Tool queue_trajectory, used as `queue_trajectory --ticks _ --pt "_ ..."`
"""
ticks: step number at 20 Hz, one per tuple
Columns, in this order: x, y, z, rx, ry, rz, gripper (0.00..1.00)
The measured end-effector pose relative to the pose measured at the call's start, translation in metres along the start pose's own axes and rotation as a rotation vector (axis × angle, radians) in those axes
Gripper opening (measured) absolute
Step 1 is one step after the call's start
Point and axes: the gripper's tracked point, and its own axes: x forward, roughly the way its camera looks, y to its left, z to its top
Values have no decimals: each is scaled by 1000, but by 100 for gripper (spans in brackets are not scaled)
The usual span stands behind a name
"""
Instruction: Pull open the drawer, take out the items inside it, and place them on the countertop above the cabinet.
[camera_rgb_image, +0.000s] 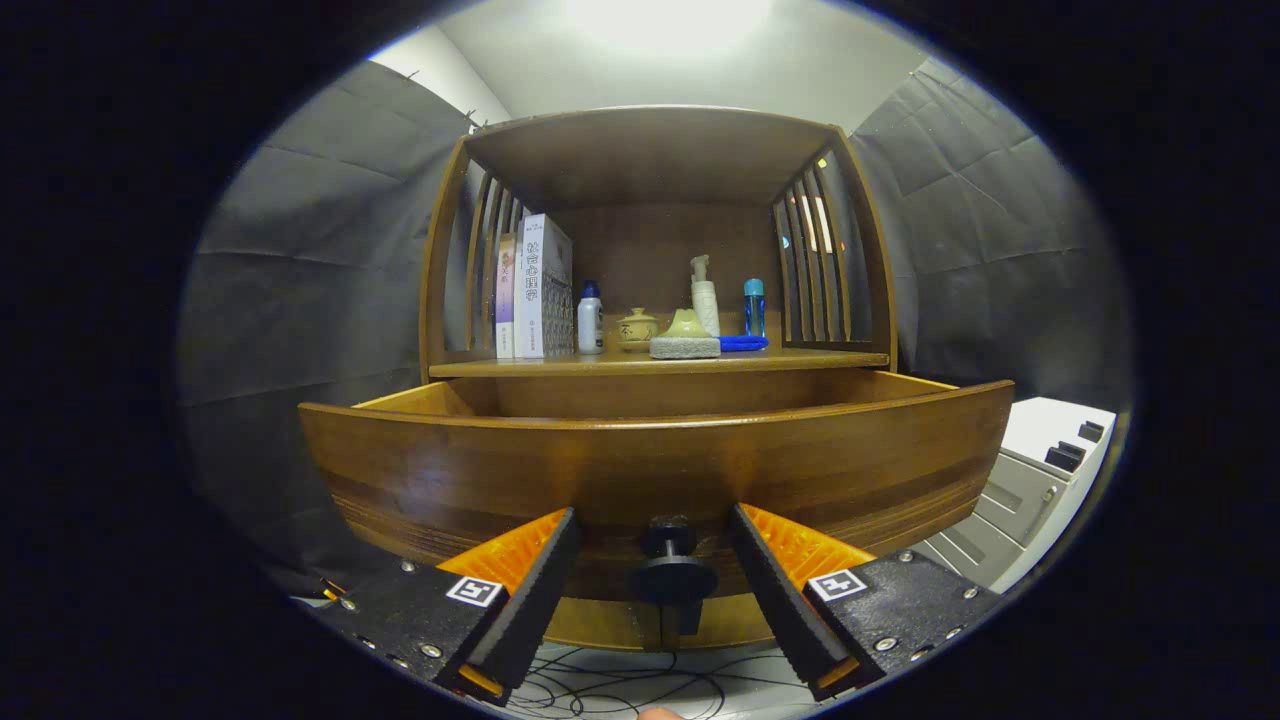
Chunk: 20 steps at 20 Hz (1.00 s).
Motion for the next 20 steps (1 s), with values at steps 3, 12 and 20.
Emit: queue_trajectory --ticks 3,12,20 --pt "9 1 2 2 6 -1 95" --pt "33 -4 11 36 0 0 95" --pt "68 -3 13 38 8 -8 95"
